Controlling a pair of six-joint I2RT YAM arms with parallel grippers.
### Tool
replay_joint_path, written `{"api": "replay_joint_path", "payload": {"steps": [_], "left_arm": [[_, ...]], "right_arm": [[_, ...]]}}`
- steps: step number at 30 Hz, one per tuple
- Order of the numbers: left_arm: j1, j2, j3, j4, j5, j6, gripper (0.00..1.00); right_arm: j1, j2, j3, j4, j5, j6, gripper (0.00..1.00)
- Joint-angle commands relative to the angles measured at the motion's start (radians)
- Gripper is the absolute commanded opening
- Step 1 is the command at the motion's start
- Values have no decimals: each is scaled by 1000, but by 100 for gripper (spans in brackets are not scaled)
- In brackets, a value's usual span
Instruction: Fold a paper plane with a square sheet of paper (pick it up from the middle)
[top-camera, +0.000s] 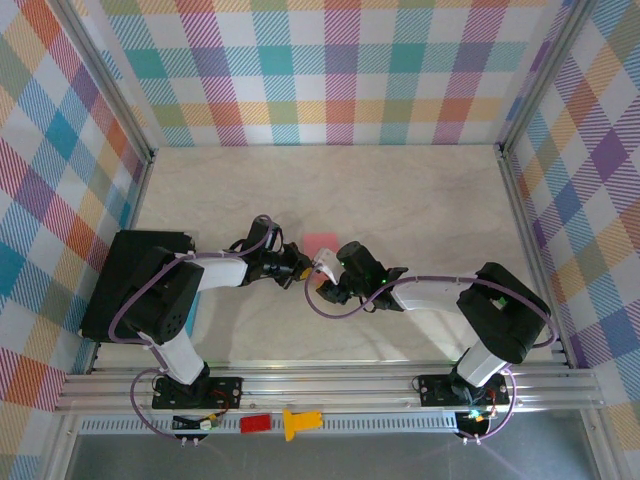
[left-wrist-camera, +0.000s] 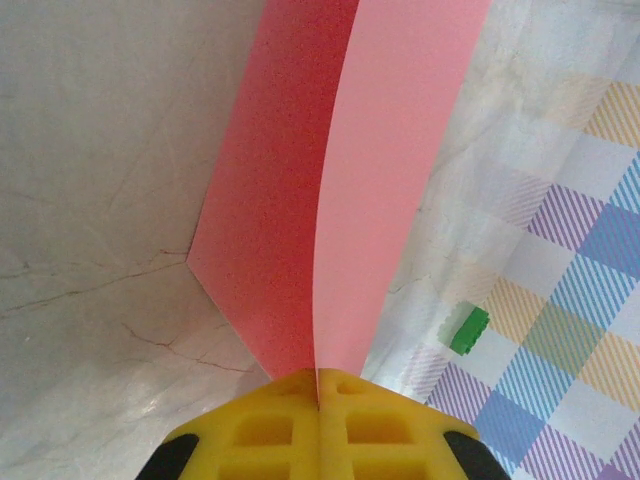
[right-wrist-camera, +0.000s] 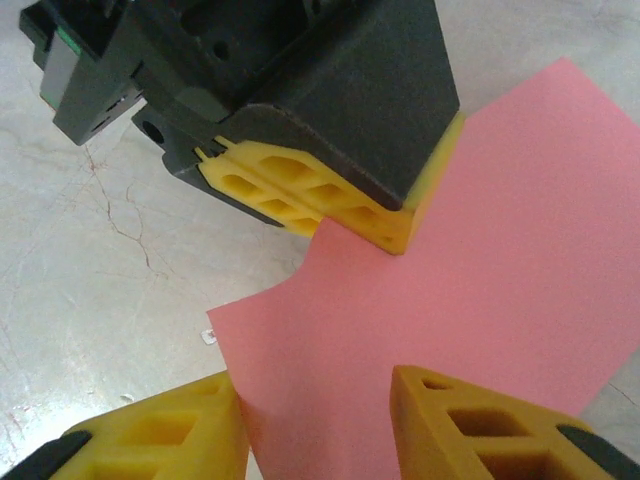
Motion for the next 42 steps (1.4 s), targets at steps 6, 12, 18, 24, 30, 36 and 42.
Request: {"api": "replay_joint_path", "payload": {"steps": [6, 12, 18, 24, 30, 36, 42], "left_arm": [[-9, -3, 14, -36, 4, -5, 0], [-10, 3, 13, -35, 2, -4, 0], [-9, 2, 11, -30, 1, -5, 0], [-10, -1, 10, -32, 3, -5, 0], [-10, -3, 10, -32, 4, -5, 0], [-9, -5, 7, -32, 4, -6, 0], [-1, -32, 1, -78, -14, 18, 7]], "right_arm": [[5, -44, -2, 13, -22, 39, 45], [4, -86, -22, 6, -12, 48, 47], [5, -64, -19, 0, -21, 51, 40], [7, -43, -8, 0, -32, 57, 36], [8, -17, 9, -7, -35, 59, 32], [9, -4, 19, -4, -44, 69, 27], [8, -11, 14, -3, -91, 108, 11]]}}
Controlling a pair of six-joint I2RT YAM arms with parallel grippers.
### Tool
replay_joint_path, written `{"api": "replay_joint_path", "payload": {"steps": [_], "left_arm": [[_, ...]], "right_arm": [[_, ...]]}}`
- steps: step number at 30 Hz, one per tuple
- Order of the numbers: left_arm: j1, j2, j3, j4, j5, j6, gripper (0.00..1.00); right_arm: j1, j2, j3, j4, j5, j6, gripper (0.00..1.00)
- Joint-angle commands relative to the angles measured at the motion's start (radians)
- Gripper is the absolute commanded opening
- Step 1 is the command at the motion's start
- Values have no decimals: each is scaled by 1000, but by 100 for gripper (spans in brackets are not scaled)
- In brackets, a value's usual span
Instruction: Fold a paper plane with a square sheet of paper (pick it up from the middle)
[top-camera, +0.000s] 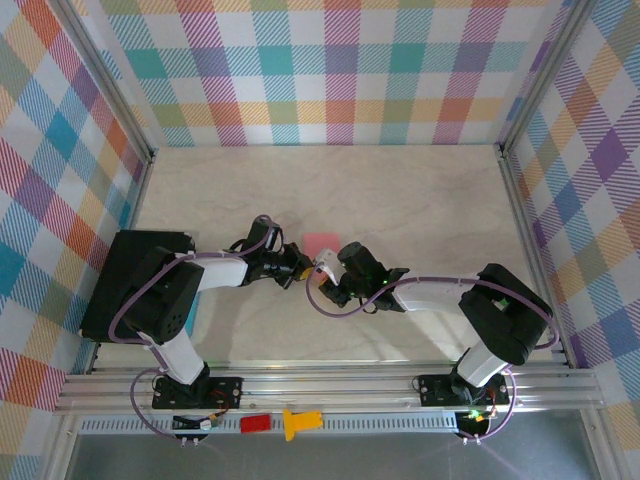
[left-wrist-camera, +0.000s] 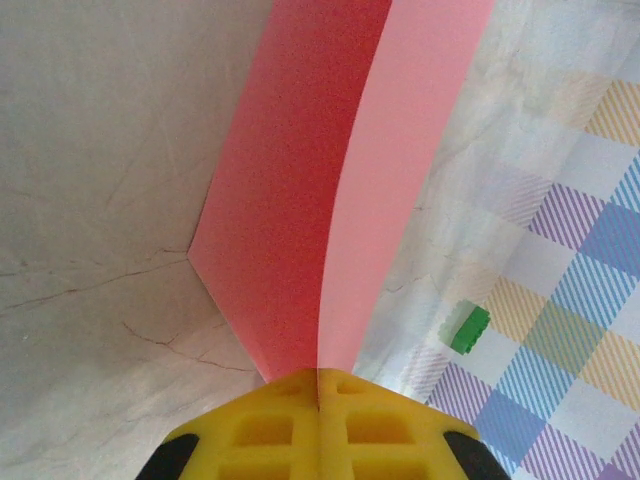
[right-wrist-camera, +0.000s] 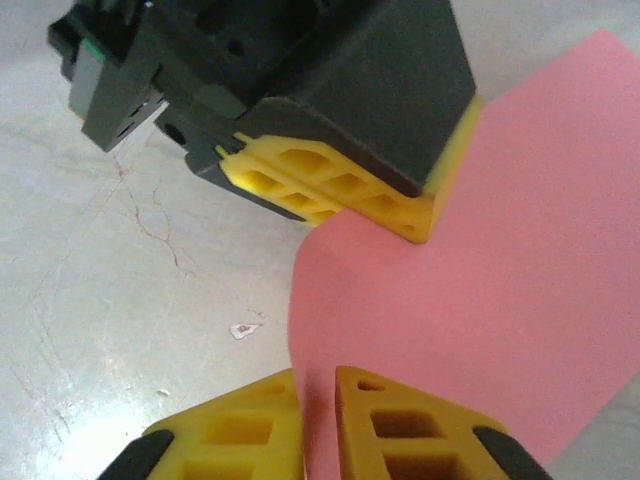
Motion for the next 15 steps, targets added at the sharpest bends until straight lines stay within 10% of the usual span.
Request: {"api": "replay_joint_path", "payload": {"steps": [1, 8, 15], "left_arm": [[9, -44, 0, -87, -23, 21, 12], [84, -204, 17, -263, -111, 152, 33], [64, -170, 83, -235, -57, 203, 33]], "right_arm": [[5, 1, 19, 6, -55, 49, 9], [6, -14, -29, 26, -129, 134, 5], [3, -28, -73, 79, -259, 224, 4]]}}
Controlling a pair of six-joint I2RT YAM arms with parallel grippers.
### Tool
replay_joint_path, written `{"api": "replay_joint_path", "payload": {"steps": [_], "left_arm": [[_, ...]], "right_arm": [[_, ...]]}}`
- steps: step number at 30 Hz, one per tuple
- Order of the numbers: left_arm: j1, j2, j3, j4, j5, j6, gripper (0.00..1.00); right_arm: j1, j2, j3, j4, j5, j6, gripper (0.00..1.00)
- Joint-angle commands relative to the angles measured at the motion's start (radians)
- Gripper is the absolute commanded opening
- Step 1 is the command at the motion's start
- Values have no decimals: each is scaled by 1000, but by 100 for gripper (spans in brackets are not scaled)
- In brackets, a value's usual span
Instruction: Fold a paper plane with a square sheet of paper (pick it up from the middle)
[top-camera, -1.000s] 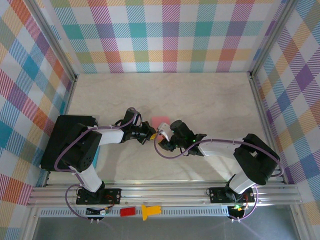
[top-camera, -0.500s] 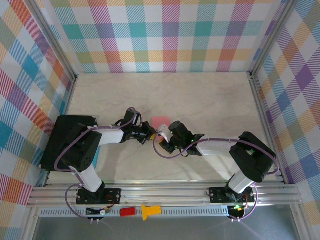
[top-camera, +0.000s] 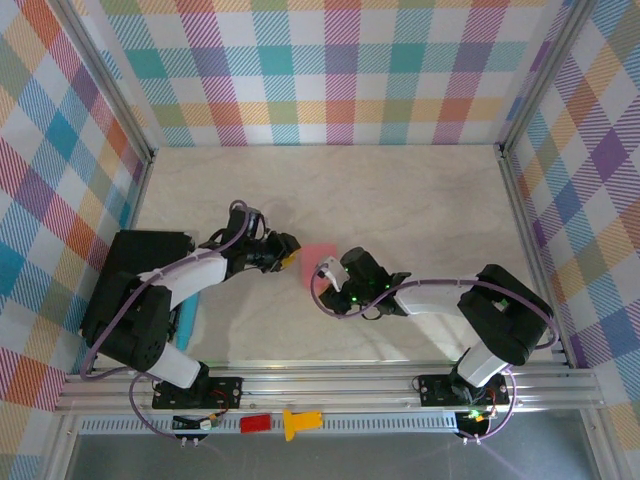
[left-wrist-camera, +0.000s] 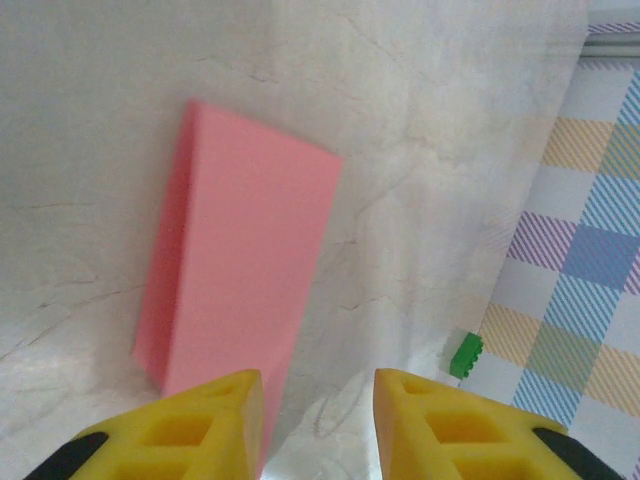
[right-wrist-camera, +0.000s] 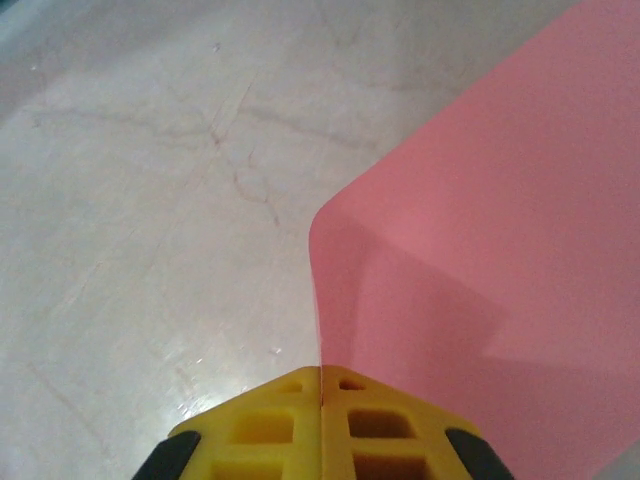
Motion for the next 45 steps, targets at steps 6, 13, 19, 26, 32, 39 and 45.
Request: {"api": "replay_joint_path", "payload": {"steps": [6, 13, 19, 26, 32, 39, 45], "left_arm": [[-79, 211, 144, -41, 33, 74, 23], [-99, 349, 220, -76, 22, 98, 13], [-105, 419, 246, -162, -14, 146, 9], [-110, 458, 256, -215, -34, 185, 8], [-113, 465, 279, -237, -35, 203, 8], [-118, 477, 296, -259, -36, 217, 7], [-121, 486, 305, -297, -43, 232, 6]], "right_arm": [[2, -14, -26, 75, -100, 103, 4], [-20, -4, -22, 76, -92, 145, 4], [-48, 12, -19, 62, -96, 181, 4], [-63, 31, -2, 20, -46, 196, 4], [-66, 49, 20, -23, 16, 208, 4], [-68, 56, 31, -50, 68, 211, 5], [-68, 45, 35, -59, 107, 209, 5]]}}
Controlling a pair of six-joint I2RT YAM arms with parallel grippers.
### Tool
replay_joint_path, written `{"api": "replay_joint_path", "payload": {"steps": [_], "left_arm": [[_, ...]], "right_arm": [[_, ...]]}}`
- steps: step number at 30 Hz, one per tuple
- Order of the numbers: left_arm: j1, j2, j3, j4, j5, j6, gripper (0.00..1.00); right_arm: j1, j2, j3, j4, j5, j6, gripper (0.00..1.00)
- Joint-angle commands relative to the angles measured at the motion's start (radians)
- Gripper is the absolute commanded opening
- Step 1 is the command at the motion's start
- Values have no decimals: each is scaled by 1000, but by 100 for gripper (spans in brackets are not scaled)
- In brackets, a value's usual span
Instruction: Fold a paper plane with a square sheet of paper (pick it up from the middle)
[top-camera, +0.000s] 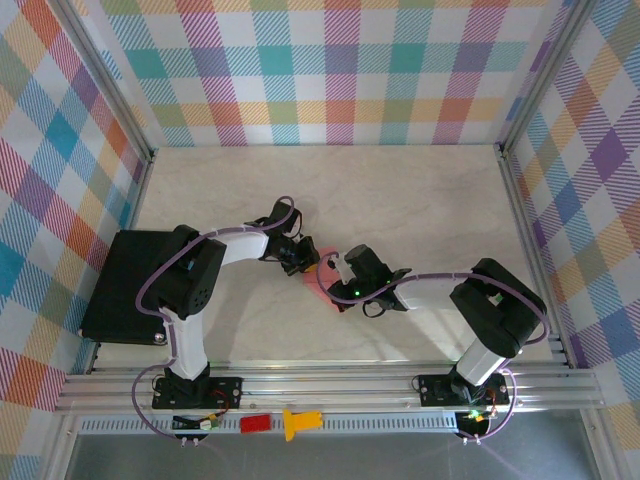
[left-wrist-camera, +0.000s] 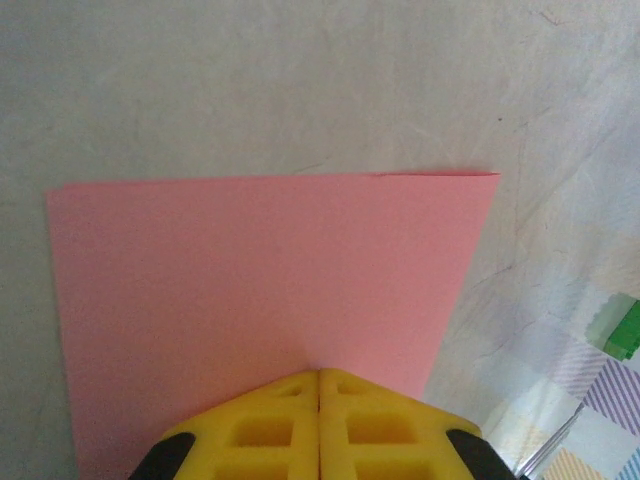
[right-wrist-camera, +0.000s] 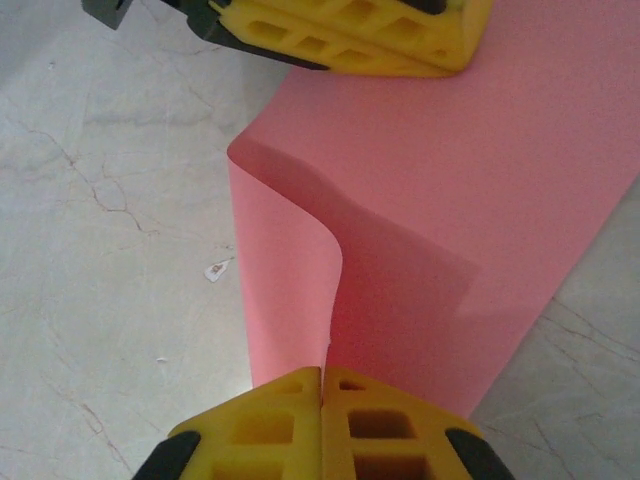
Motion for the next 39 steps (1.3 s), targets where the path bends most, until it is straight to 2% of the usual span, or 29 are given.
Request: {"api": "replay_joint_path", "payload": {"steps": [1, 10, 39], "left_arm": [[-17, 54, 1, -120, -47, 28, 6], [-26, 73, 28, -168, -64, 61, 5], [-32, 80, 51, -178, -57, 69, 5]], "right_arm": [[-7, -4, 23, -22, 34, 6, 5], [-7, 2, 34, -41, 73, 9, 5], [-8, 62, 63, -100, 79, 22, 5]]}}
